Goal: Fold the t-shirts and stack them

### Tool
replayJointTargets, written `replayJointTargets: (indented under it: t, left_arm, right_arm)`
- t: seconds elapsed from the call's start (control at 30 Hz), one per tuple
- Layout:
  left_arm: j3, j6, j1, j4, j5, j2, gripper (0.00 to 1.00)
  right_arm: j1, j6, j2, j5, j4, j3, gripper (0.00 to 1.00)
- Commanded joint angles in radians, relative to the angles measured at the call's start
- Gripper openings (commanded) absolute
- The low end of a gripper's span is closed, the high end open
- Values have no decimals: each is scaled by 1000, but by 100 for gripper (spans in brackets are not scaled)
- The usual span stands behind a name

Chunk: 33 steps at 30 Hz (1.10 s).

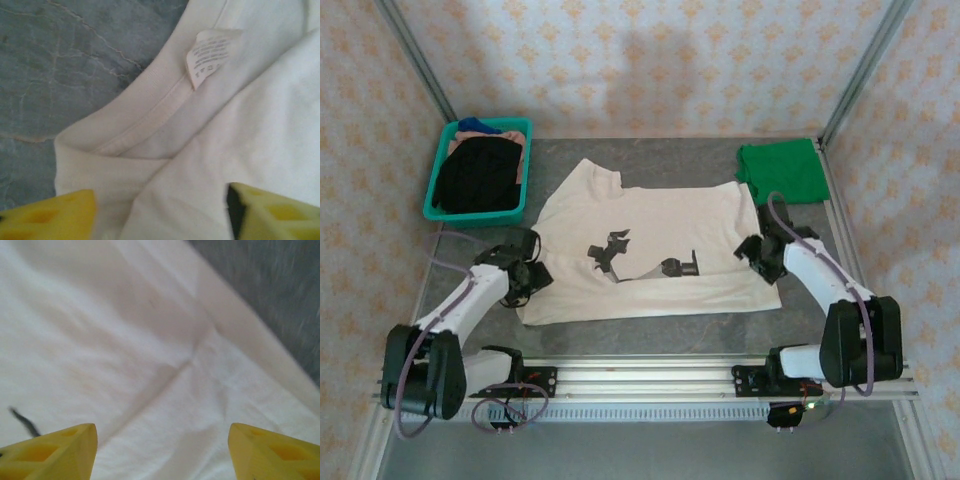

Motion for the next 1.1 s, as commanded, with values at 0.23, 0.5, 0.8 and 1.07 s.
replayJointTargets:
  t: [0.23,0.5,0.8,1.07]
  left_arm:
    - [475,150,-80,2,-22,217,83]
    - [1088,267,-96,-87,-68,821,77]
    - [1935,239,-62,-345,-136,1443,69]
    - [1885,121,-49,-178,-259,1499,67]
  right_arm:
    - [-34,-210,448,142,14,507,62]
    - [-38,-238,735,68,-4,812,61]
    - [-38,-235,824,29,23,844,59]
    - [-44,-301,816,99,77,770,59]
